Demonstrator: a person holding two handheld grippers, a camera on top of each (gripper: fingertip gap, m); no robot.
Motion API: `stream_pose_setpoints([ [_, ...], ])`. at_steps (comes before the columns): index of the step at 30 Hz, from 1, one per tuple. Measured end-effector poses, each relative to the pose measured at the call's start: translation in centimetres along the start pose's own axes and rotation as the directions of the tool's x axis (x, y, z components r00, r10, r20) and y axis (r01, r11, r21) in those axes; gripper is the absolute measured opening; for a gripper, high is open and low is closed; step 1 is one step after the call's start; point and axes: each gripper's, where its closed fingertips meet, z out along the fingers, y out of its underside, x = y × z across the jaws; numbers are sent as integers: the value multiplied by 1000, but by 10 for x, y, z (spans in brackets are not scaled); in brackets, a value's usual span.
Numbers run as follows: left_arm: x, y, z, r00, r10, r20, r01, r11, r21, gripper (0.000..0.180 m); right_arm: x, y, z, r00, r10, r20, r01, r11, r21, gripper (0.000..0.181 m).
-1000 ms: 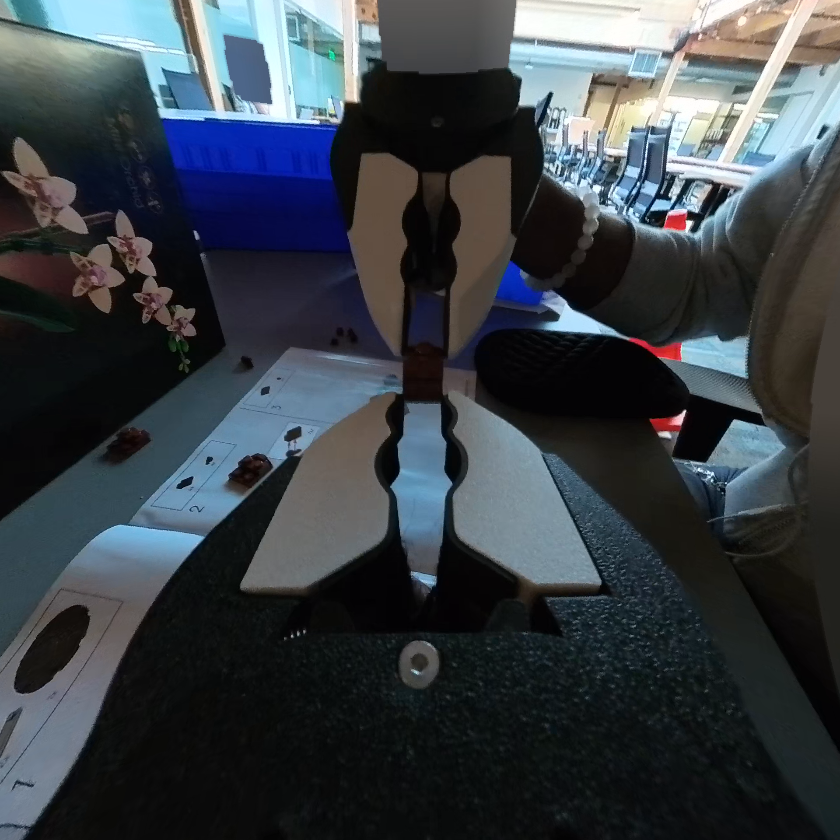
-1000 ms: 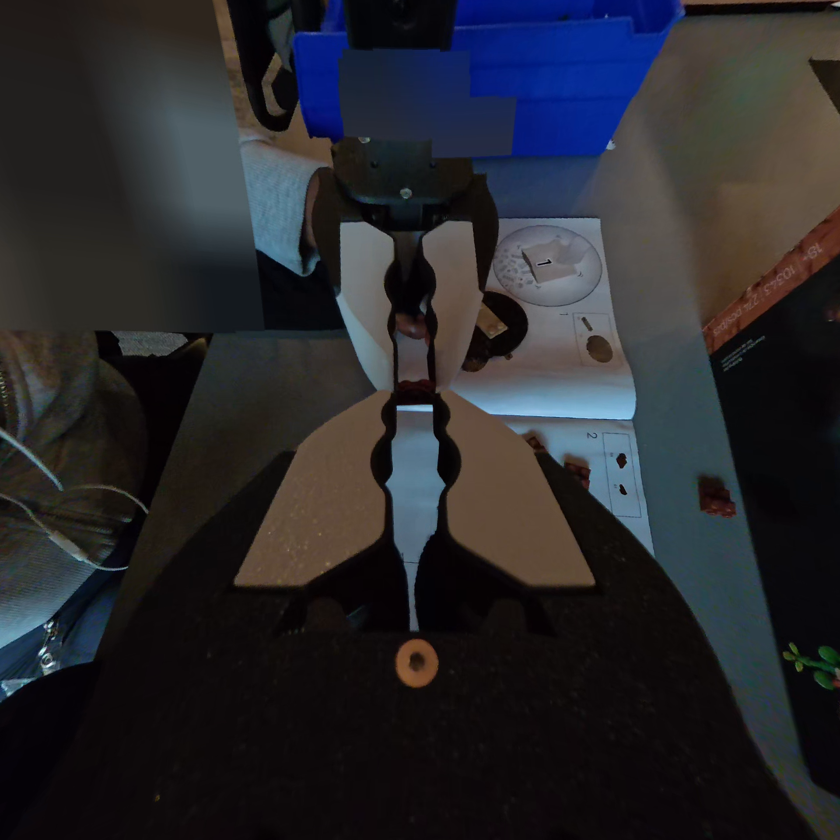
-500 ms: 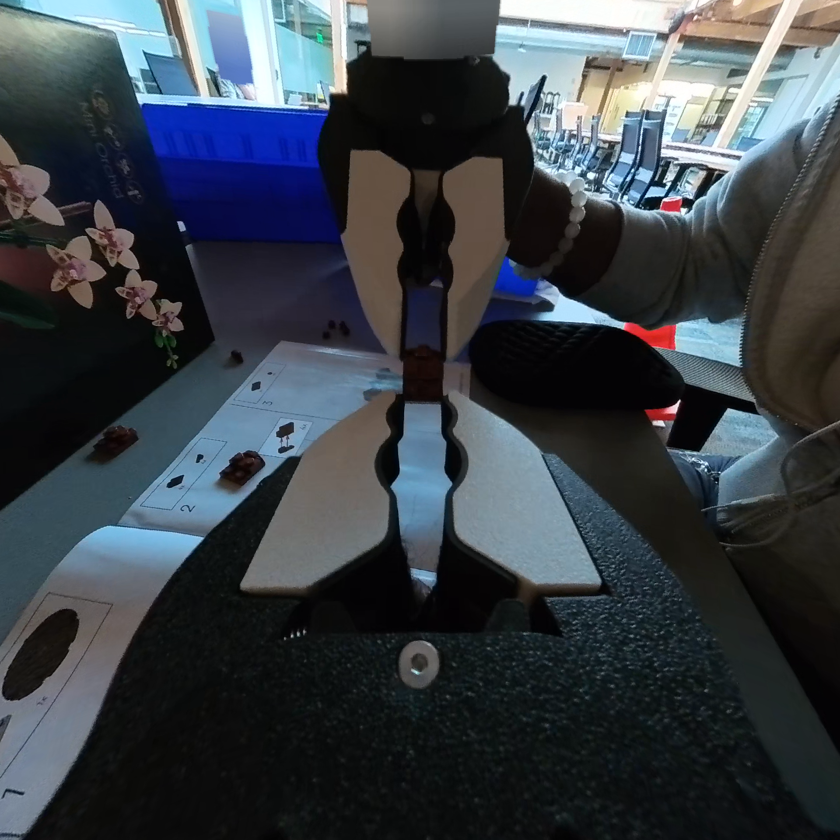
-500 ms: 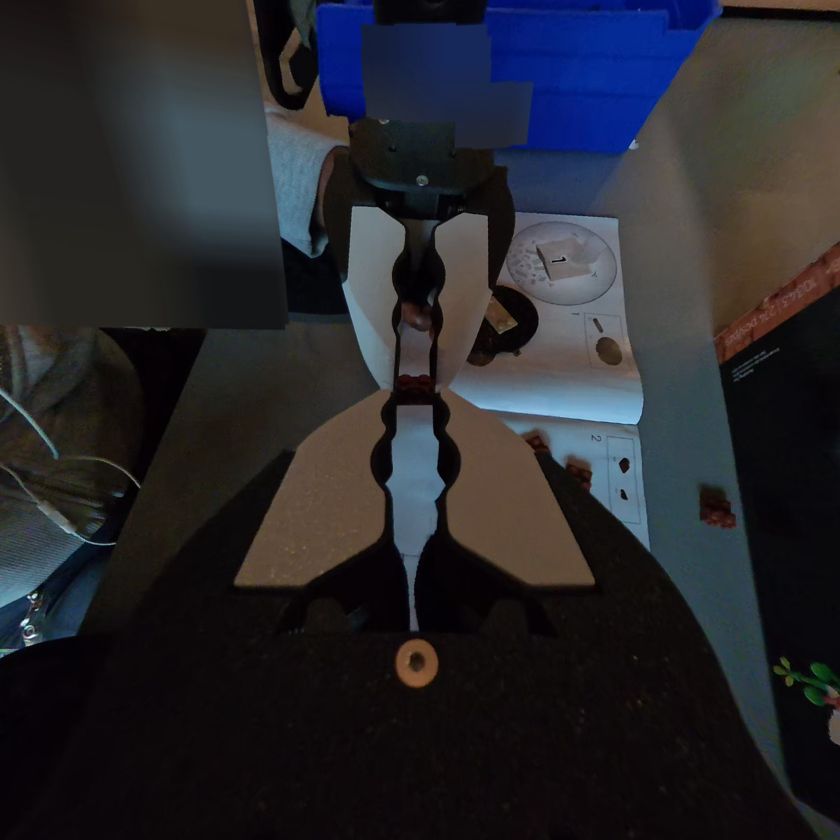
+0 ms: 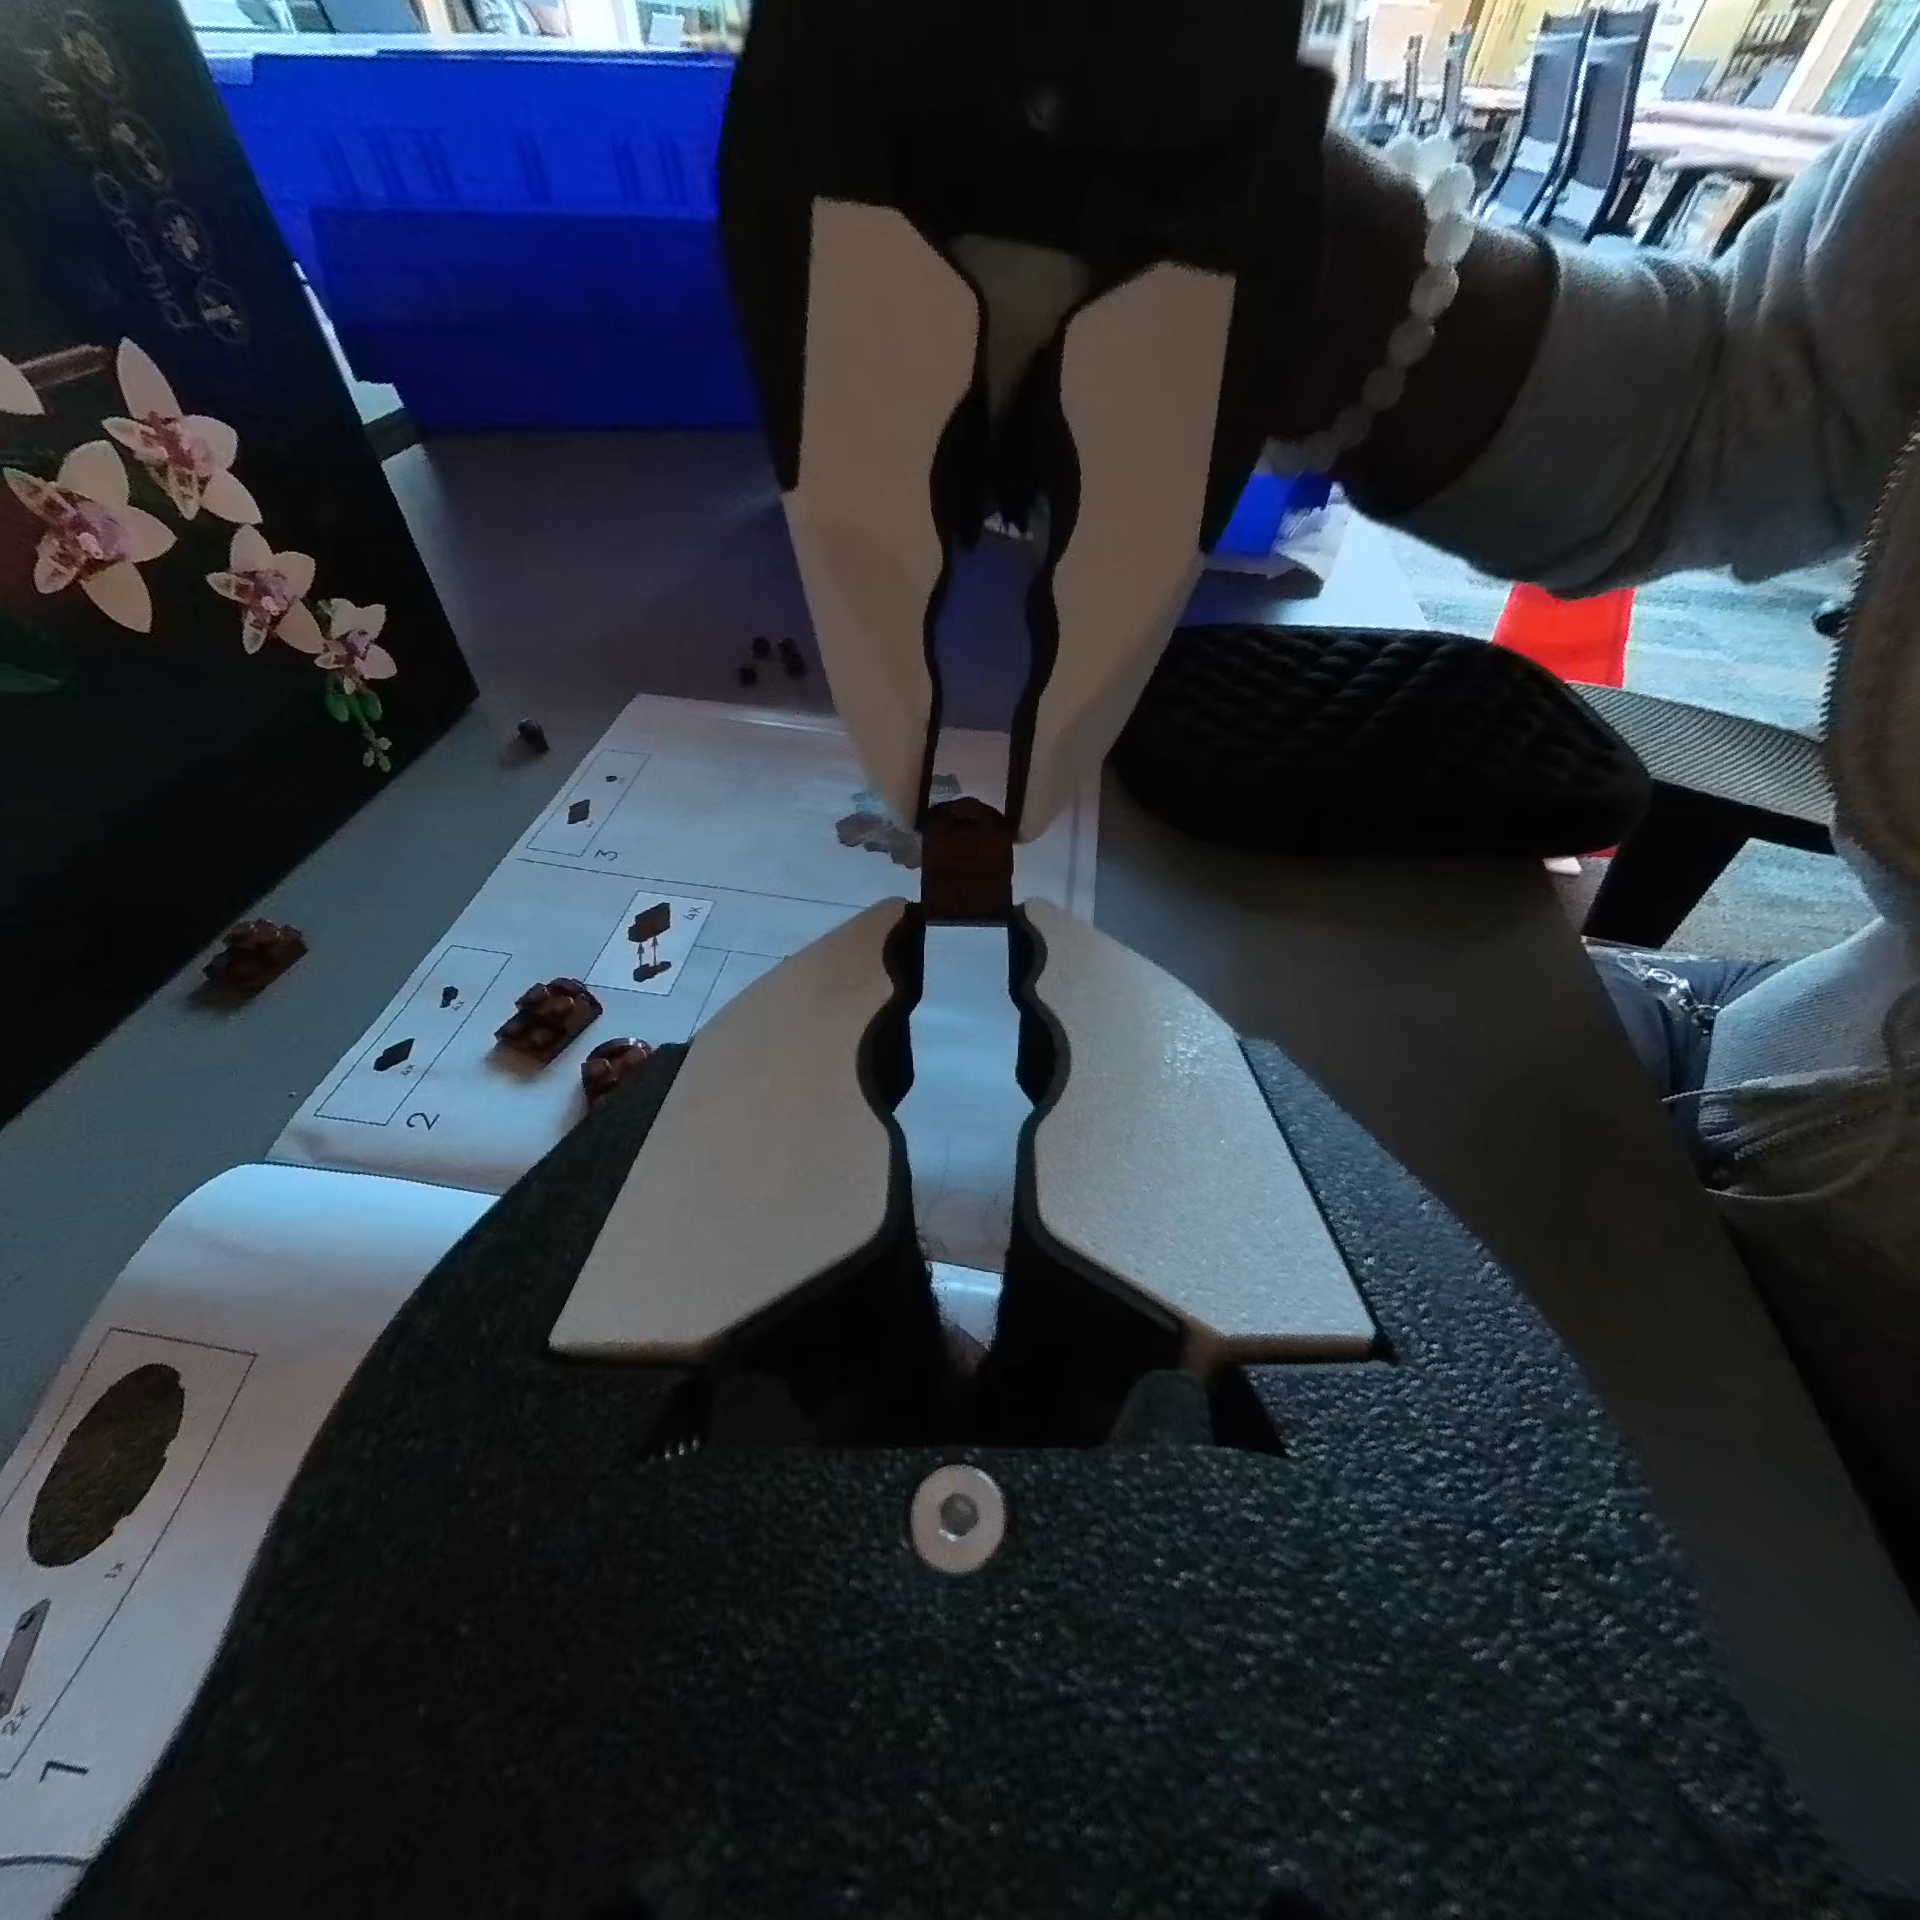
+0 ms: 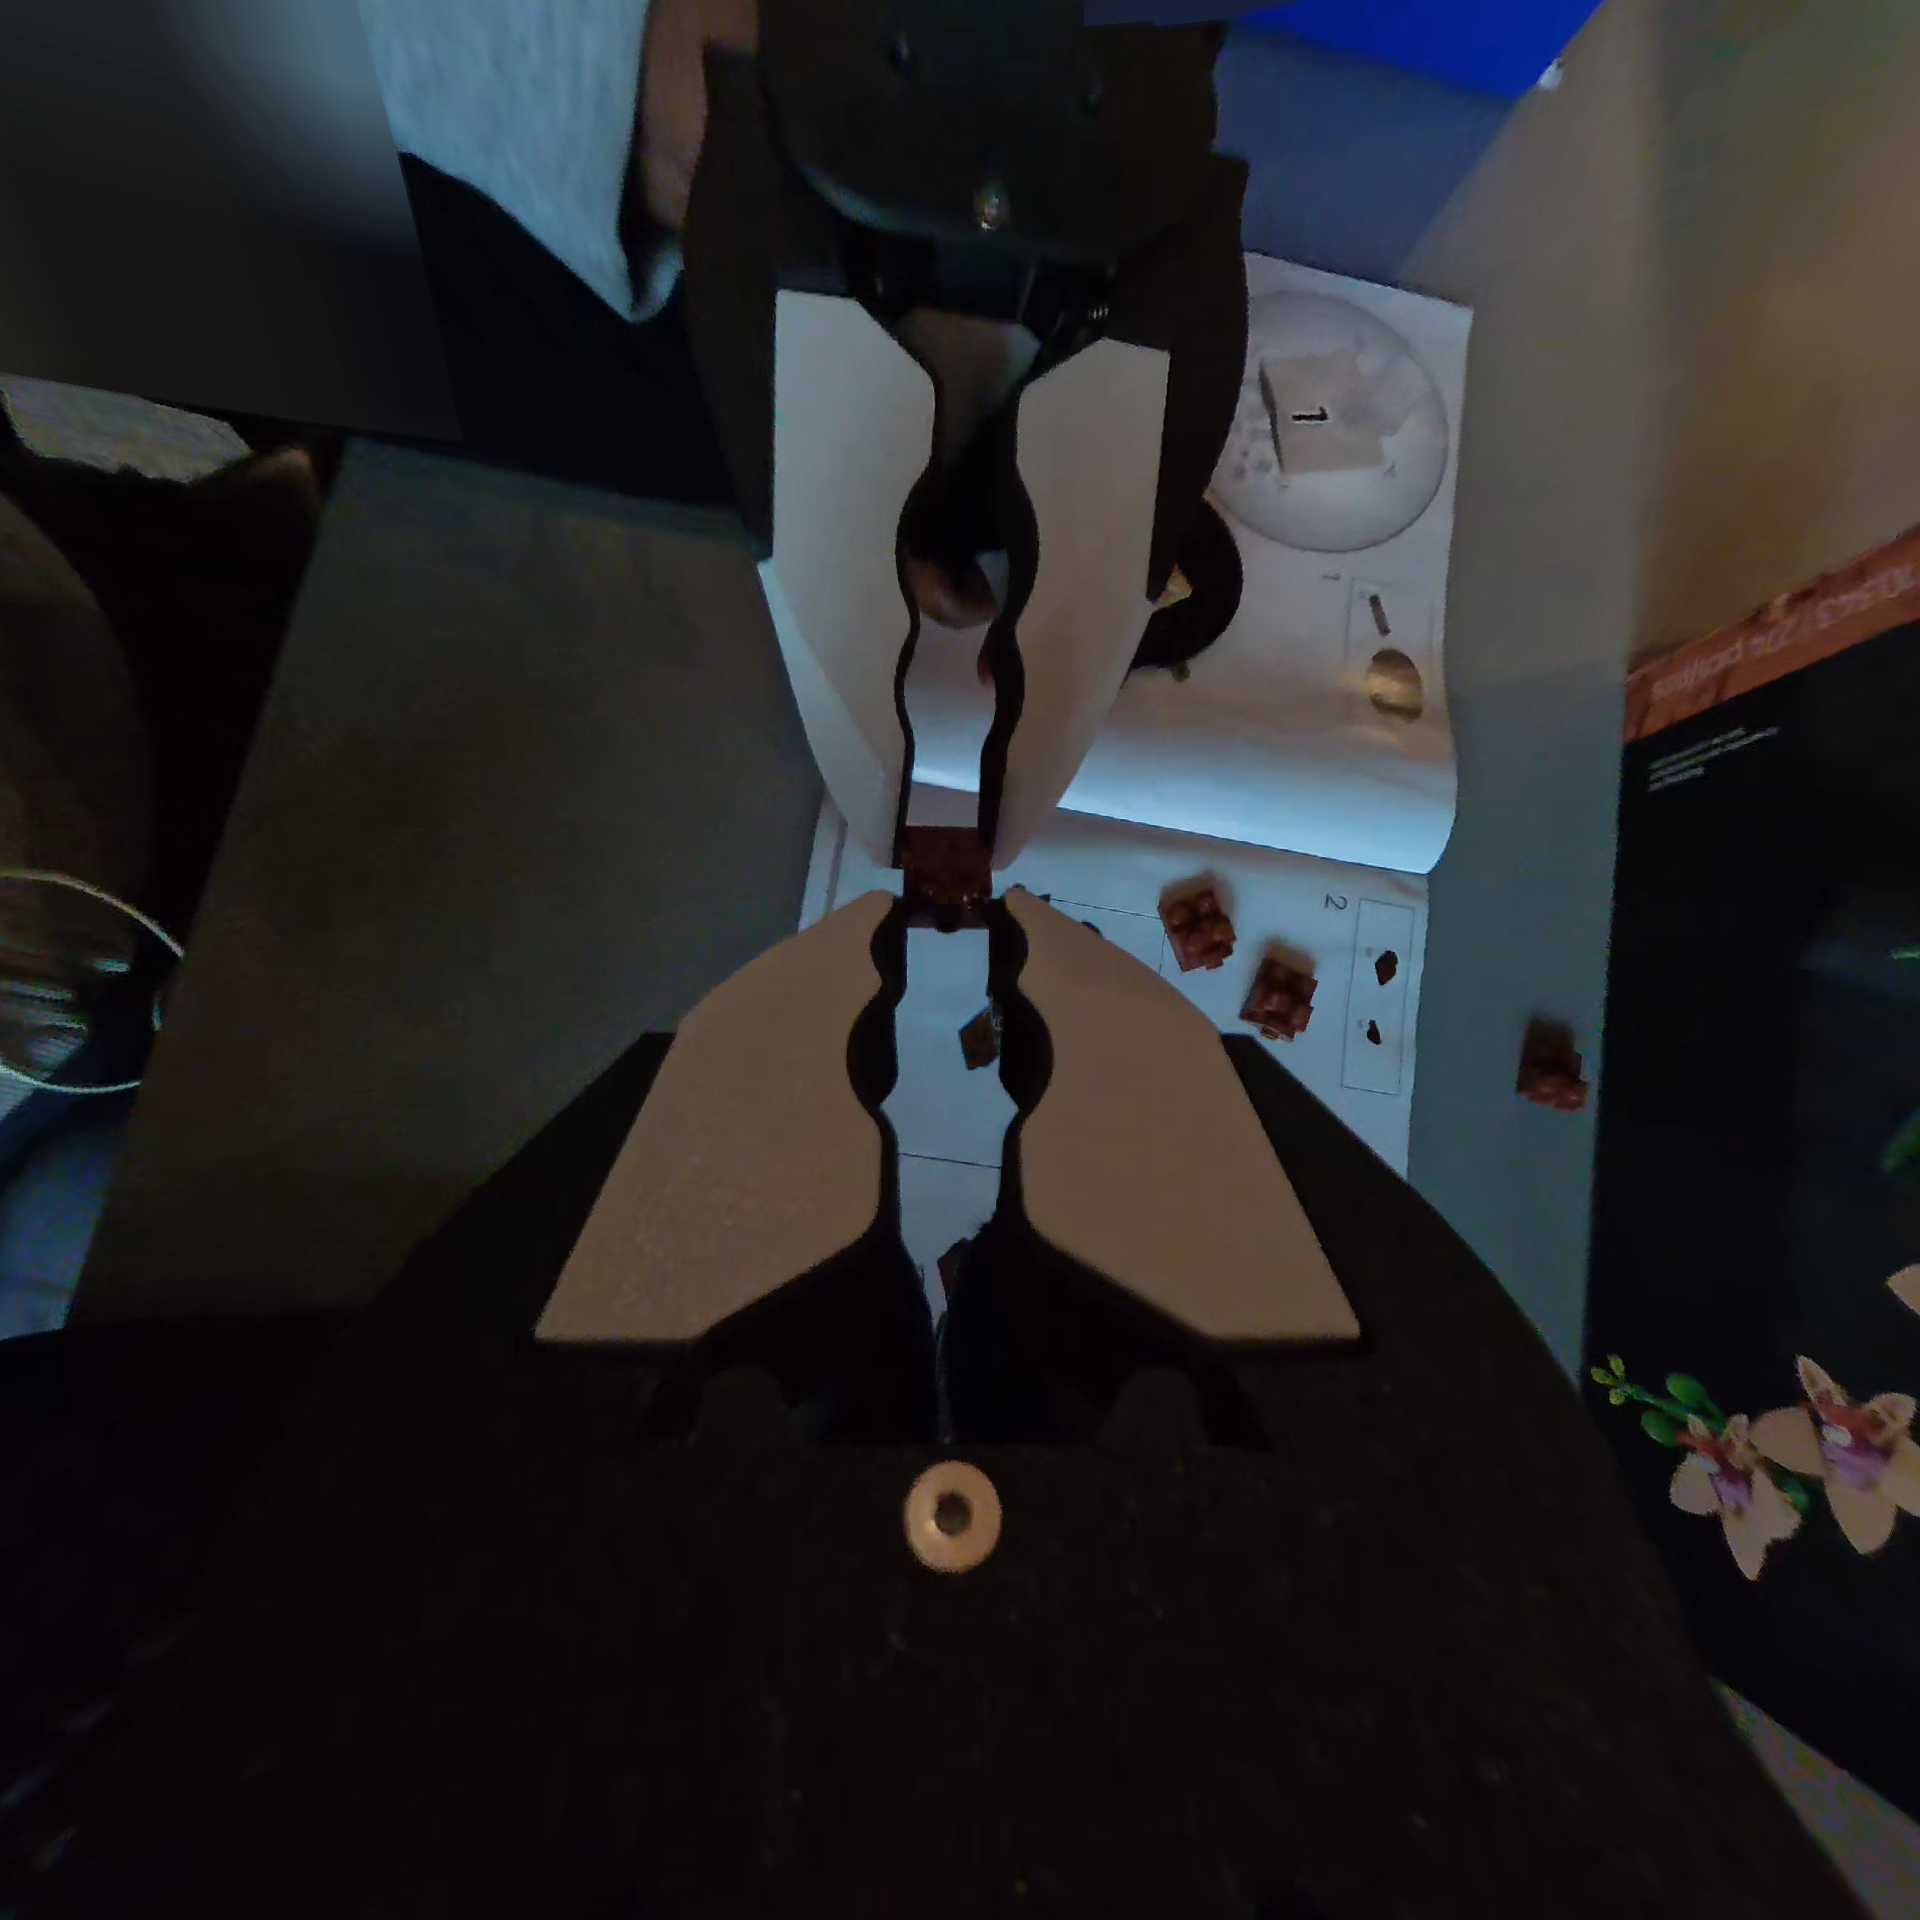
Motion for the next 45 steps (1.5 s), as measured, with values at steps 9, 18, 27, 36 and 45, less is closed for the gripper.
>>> stream_pose_setpoints([
  [9,-2,9,6,1000,-14,3,14,997,-76,14,-1,4,3,1000,-4,-24,3,1000,-22,14],
  [18,-1,26,15,1000,19,13,-16,978,-209,14,-6,15,14,996,-91,-18,84,968,-237,14],
  [27,-4,39,19,1000,-16,19,21,954,-300,14,-3,26,23,987,-158,7,148,907,-394,14],
  [36,-6,47,21,999,-26,27,34,937,-346,14,-3,29,27,993,-116,15,114,926,-359,14],
  [45,-4,58,23,1000,5,28,7,907,-420,14,-7,34,26,994,-72,77,94,936,-338,14],
])
